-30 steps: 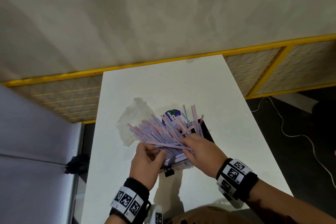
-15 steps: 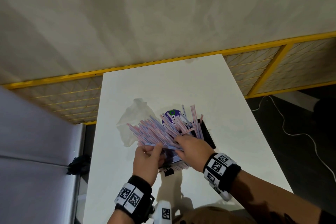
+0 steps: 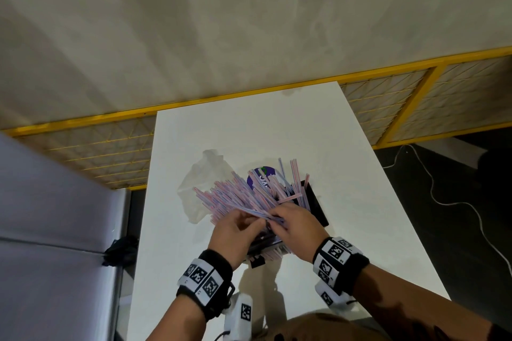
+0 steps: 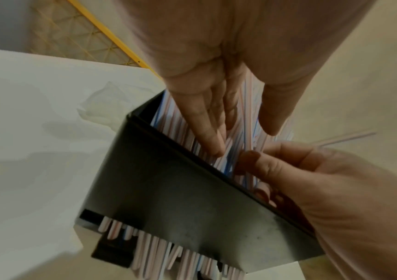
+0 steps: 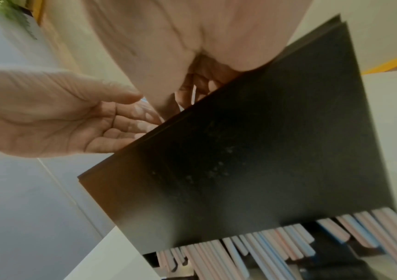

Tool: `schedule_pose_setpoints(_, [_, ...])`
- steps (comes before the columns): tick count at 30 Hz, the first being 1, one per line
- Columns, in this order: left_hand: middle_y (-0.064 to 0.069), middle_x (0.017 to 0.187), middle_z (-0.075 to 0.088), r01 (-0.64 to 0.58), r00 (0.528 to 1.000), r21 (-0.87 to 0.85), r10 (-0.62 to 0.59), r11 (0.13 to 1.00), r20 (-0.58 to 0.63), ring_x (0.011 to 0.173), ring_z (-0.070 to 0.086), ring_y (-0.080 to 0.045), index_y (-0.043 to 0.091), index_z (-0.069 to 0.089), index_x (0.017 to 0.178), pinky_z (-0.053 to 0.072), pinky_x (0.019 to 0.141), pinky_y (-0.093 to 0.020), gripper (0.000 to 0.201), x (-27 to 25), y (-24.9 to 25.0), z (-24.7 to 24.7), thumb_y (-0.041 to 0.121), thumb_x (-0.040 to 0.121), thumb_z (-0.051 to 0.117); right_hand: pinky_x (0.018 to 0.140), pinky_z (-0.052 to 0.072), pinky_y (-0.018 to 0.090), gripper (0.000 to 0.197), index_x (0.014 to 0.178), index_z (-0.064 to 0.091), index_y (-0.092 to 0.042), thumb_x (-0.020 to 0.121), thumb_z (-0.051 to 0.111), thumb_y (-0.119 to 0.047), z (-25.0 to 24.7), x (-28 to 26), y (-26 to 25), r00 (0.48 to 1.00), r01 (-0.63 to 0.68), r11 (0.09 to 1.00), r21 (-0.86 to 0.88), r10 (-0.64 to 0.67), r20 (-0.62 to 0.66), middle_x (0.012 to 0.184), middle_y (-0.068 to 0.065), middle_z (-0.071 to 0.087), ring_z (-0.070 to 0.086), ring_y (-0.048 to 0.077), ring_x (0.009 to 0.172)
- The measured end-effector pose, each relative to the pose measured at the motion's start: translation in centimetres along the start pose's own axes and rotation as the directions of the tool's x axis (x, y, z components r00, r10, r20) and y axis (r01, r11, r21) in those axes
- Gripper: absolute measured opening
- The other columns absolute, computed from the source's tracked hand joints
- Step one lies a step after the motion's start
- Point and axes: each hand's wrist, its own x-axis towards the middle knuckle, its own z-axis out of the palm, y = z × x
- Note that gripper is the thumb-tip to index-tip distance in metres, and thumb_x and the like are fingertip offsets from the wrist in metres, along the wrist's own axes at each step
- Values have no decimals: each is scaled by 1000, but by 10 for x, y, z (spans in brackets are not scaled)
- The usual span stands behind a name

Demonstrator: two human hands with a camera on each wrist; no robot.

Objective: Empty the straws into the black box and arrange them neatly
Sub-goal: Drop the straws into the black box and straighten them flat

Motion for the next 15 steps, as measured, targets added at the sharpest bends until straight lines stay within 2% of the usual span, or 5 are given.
schedule_pose_setpoints(2, [6,84,77,-19,999,91,21,996,-26,80,73,-12,21,70,90,58,76,-30,11,4,0,5,28,87,78,79,44,15,18,112,72,-23,98,64,-30,1,0,-1,1000,-15,999,45,15,-17,100,-6,63,57,4,87])
schedule_pose_setpoints(6, [11,65,70,-69,994,158,81,985,-70,60,64,-5,22,70,73,45,56,-15,22,8,2,11,38,86,76,78,39,11,19,114,69,-23,96,64,-28,0,0,0,999,-35,998,53,36,-16,104,-7,59,52,-3,84])
schedule_pose_setpoints(9, [9,72,71,-129,990,95,134,987,-54,68,67,-7,23,70,77,48,61,-16,16,5,6,13,34,86,78,83,43,10,21,116,61,-25,95,64,-28,-1,-4,1,998,-58,994,92,61,-25,110,-9,55,56,-2,92])
schedule_pose_setpoints(11, [7,76,71,-153,986,55,156,987,-53,71,67,-8,22,68,82,49,64,-16,14,5,8,13,30,86,79,76,40,7,18,110,57,-26,93,64,-26,1,-7,2,997,-45,994,102,51,-52,107,-12,49,53,-5,85])
schedule_pose_setpoints(15, [10,67,63,-167,985,27,168,986,-42,61,59,-6,17,57,88,47,58,-17,25,5,8,13,23,85,81,72,38,8,13,105,56,-23,94,63,-21,3,-7,6,998,-24,996,90,30,-60,108,-11,45,50,-6,76])
